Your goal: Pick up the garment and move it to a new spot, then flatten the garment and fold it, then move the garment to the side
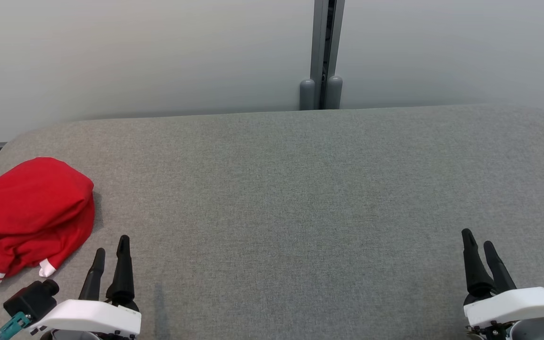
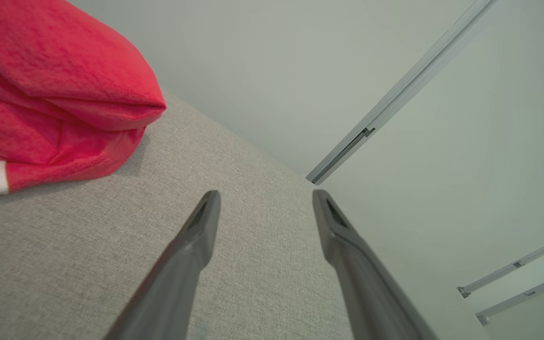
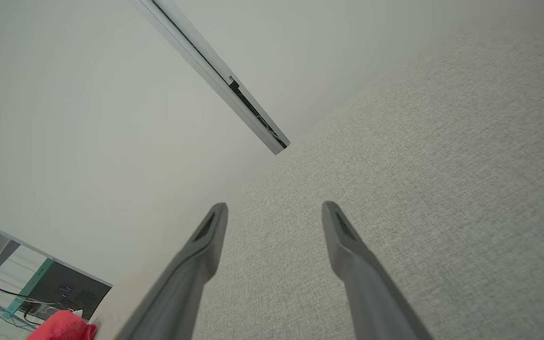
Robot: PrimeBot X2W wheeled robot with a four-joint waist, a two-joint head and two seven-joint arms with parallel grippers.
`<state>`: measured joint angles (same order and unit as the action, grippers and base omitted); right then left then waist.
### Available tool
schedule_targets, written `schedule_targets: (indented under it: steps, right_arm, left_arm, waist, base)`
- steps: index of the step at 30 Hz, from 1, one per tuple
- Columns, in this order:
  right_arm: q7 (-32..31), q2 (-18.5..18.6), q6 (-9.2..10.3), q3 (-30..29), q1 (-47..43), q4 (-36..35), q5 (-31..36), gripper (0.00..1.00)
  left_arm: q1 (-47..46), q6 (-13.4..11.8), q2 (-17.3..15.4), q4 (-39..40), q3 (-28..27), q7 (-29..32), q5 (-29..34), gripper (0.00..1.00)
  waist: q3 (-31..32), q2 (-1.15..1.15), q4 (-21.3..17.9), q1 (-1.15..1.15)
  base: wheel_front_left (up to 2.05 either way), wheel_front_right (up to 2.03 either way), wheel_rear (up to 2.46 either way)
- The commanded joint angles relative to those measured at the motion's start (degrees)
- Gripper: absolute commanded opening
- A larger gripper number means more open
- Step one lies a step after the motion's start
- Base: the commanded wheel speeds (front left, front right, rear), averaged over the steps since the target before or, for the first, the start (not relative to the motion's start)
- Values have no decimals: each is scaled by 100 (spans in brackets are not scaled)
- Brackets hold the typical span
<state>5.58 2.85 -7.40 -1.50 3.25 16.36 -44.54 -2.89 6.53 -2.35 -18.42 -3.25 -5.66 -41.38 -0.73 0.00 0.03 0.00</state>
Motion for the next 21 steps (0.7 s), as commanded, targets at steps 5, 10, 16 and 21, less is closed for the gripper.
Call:
schedule_targets:
  steps: [5,10,16,21]
  right_arm:
    - [138,54,-8,19,74,-1,509,100]
    - [221,56,-8,20,72,14,866,100]
    - [311,49,-9,19,94,69,1263,100]
    - [390,42,-9,23,97,127,1580,100]
  left_arm:
    - [-116,-23,-42,23,3,-122,444,100]
    - [-113,-30,-44,-30,34,-209,772,100]
    - [-130,-43,-46,-84,53,-300,1136,100]
    - [-127,-51,-48,-131,68,-374,1432,100]
  waist:
    - [17,0,4,0]
    - [13,0,8,0]
    - [7,0,13,0]
    - [3,0,18,0]
  base:
    - [0,0,0]
    - [0,0,0]
    - [0,0,0]
    - [0,0,0]
